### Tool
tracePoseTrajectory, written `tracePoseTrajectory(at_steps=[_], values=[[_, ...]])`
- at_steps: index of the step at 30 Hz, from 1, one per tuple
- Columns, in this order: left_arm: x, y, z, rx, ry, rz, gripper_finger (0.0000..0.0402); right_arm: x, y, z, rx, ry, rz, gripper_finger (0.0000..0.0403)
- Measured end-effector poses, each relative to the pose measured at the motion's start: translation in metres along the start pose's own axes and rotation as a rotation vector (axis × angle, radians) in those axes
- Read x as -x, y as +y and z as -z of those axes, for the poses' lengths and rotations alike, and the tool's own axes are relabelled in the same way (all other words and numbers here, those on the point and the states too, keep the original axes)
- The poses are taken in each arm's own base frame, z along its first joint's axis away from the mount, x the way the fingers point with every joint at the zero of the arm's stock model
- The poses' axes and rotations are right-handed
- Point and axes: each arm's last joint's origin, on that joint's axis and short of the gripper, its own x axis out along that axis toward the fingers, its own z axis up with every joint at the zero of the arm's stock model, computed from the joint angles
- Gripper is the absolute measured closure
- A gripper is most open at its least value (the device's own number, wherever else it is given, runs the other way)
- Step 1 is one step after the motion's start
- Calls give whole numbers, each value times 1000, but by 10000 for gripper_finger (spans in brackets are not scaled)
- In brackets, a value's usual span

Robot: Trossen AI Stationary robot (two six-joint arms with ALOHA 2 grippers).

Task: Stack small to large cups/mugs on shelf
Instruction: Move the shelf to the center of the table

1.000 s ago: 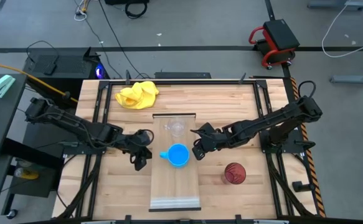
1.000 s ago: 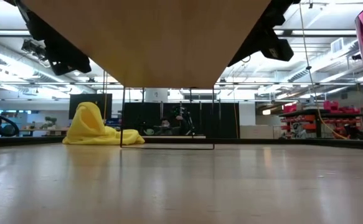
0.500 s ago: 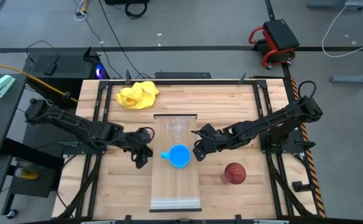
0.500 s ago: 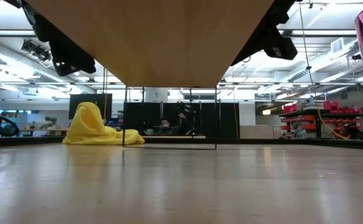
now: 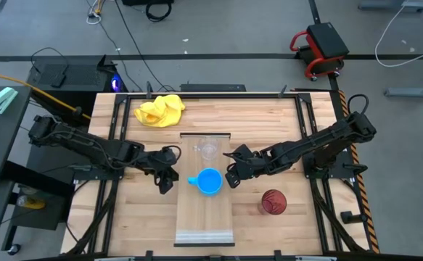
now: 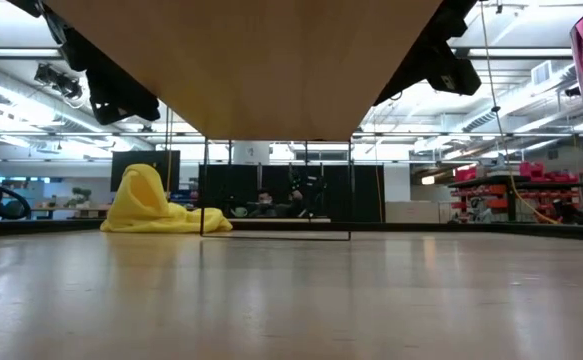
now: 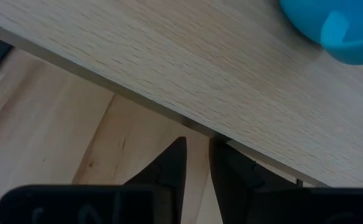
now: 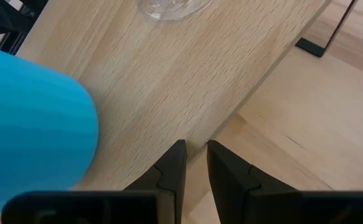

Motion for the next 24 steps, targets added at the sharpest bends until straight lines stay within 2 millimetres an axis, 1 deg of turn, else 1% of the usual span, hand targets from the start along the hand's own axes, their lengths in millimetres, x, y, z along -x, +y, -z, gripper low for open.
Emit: tracePoseTrajectory(at_steps=[5,8,15,20,24], values=[[0,1,1,-8,2,-21,322,0,0,0,15,-1,-2,330],[0,1,0,-8,-4,-26,322,4,0,1,20,-4,-2,330],[3,4,-2,3,-16,-30,323,25,-5,-2,24,-42,0,330],[11,7,-6,18,-38,-27,320,32,-9,-3,24,-42,16,330],[20,9,-7,26,-58,-22,321,38,-10,-5,17,-47,6,330]])
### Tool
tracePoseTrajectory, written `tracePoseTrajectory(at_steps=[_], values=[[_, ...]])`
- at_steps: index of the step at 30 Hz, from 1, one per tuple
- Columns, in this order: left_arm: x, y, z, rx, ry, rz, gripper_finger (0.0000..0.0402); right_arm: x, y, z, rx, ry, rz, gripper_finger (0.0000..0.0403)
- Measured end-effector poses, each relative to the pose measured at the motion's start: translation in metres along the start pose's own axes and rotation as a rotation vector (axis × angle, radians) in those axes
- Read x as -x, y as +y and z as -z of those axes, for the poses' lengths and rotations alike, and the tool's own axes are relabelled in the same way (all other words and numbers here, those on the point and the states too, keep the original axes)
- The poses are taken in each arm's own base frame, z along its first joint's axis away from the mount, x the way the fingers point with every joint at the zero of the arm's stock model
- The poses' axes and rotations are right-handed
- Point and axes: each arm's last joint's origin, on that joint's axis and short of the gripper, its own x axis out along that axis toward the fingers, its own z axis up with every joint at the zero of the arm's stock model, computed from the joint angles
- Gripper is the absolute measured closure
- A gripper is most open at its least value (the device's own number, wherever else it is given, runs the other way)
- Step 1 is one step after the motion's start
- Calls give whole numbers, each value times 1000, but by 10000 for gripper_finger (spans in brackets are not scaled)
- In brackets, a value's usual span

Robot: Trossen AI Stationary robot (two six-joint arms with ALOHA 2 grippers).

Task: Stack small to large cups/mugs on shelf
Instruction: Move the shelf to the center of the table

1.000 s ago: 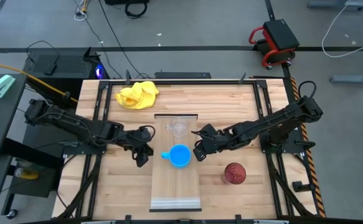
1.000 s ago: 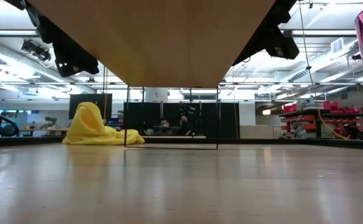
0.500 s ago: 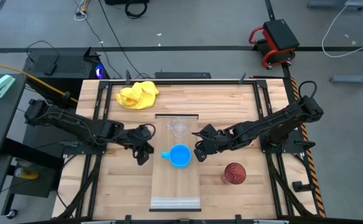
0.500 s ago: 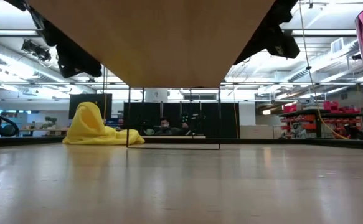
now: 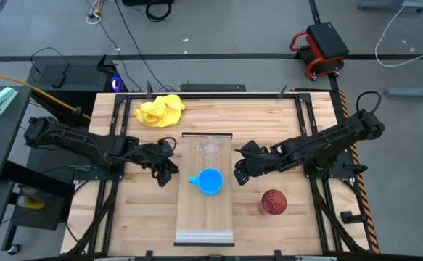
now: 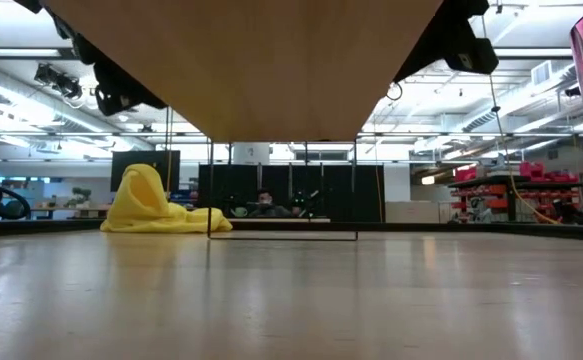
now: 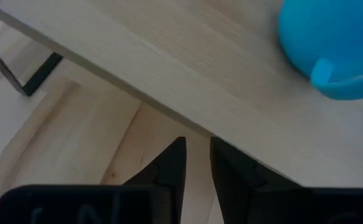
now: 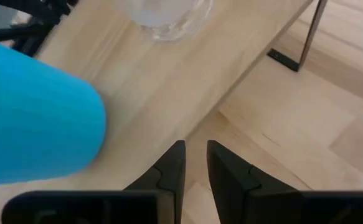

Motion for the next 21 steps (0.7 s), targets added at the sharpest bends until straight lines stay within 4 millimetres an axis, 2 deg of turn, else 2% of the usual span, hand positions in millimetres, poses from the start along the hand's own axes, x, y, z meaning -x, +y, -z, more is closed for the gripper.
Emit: tracePoseTrajectory(at_steps=[5,9,21], values=[[10,-1,0,24,-8,28,323,4,0,0,-10,1,-10,330],[11,-4,4,31,8,46,319,3,1,3,-15,14,-4,330],[-7,-11,5,33,21,57,317,-2,1,4,-11,14,15,330]])
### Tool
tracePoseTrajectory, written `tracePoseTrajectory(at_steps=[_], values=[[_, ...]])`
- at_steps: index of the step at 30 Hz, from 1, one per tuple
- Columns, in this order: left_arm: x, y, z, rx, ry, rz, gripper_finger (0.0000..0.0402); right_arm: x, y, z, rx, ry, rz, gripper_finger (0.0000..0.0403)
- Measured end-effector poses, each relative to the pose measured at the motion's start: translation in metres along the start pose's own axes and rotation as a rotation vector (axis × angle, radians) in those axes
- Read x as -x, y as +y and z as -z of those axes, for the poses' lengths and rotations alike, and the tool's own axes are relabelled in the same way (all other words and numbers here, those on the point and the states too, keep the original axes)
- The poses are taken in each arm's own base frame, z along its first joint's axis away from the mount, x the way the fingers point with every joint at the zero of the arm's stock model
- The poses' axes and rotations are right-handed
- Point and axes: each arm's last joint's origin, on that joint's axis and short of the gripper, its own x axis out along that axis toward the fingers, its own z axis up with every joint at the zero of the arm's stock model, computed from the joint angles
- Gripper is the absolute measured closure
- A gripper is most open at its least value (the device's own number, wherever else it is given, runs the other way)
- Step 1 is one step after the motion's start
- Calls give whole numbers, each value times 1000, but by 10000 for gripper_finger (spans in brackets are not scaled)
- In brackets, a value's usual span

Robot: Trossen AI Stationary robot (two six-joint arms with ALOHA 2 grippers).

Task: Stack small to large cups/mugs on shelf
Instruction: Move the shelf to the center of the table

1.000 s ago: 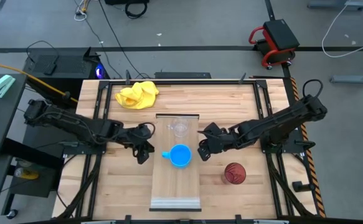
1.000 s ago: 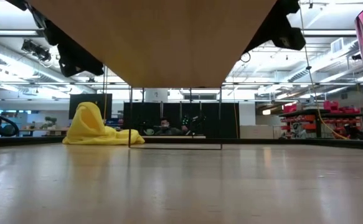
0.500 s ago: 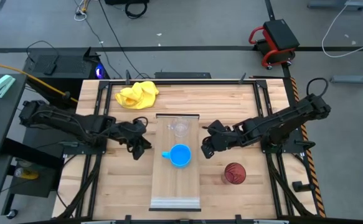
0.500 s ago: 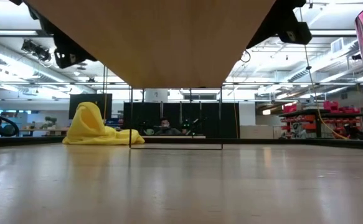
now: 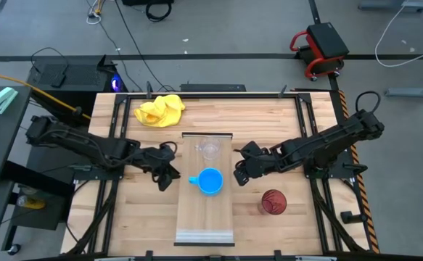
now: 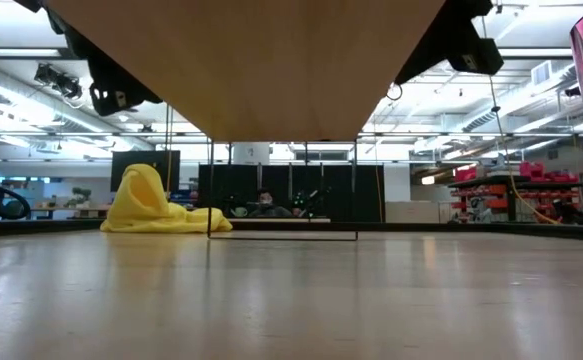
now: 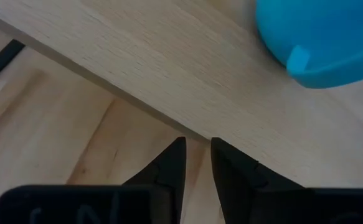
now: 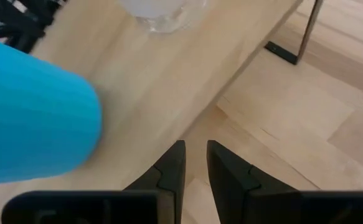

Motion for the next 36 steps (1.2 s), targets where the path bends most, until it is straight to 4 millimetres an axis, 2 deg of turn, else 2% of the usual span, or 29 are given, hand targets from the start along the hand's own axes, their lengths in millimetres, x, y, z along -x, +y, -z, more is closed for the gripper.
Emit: tracePoseTrajectory(at_steps=[23,28,36], values=[[-11,-7,-9,-3,-82,70,318,-4,-1,1,14,7,22,330],[-11,-5,-7,-7,-44,59,318,-6,-8,-2,-9,17,77,330],[-10,-1,8,20,139,51,320,-7,-12,-6,-10,16,108,330]])
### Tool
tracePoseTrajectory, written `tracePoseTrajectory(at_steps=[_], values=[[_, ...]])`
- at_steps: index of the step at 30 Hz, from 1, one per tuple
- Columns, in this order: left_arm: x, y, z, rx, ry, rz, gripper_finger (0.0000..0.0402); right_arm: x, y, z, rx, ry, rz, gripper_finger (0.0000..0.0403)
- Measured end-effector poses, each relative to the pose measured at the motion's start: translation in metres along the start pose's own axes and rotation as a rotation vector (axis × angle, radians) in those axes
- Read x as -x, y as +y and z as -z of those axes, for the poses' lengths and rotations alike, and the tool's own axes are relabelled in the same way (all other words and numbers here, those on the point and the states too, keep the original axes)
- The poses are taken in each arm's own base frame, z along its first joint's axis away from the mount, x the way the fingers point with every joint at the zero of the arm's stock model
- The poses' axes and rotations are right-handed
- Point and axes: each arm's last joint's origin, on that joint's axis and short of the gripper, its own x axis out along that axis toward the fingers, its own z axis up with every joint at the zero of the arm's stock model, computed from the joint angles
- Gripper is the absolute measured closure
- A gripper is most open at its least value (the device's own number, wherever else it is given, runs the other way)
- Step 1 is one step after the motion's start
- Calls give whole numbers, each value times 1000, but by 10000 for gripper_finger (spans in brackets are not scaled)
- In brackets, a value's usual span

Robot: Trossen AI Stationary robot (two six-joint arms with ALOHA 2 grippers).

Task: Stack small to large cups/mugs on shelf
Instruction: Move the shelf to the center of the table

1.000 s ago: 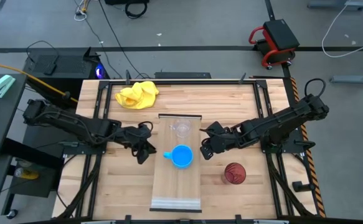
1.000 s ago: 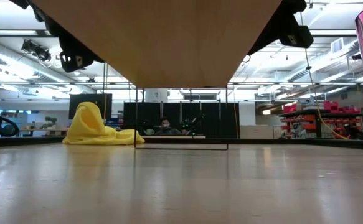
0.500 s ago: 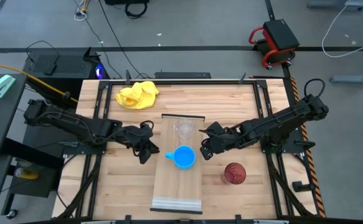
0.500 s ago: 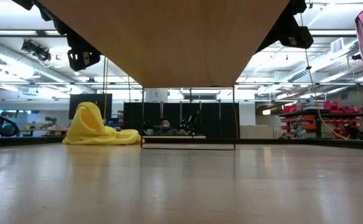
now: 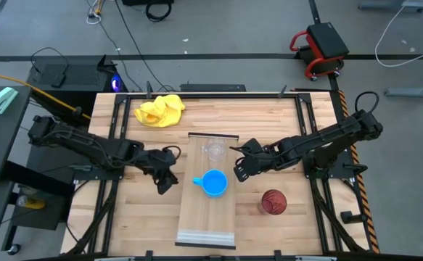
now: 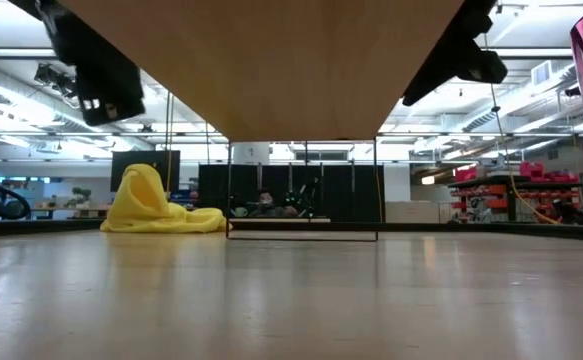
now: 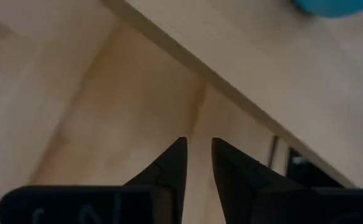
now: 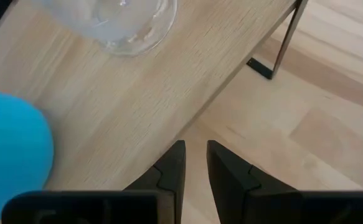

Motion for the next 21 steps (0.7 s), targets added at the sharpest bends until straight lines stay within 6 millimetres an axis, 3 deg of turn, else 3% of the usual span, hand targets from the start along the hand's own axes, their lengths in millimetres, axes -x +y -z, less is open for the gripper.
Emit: tracePoseTrajectory(at_steps=[7,21], values=[[-1,-16,3,10,-22,105,322,-2,-3,-6,-11,-8,12,330],[-4,-19,-4,18,-85,132,322,-23,-18,-14,-32,15,66,330]])
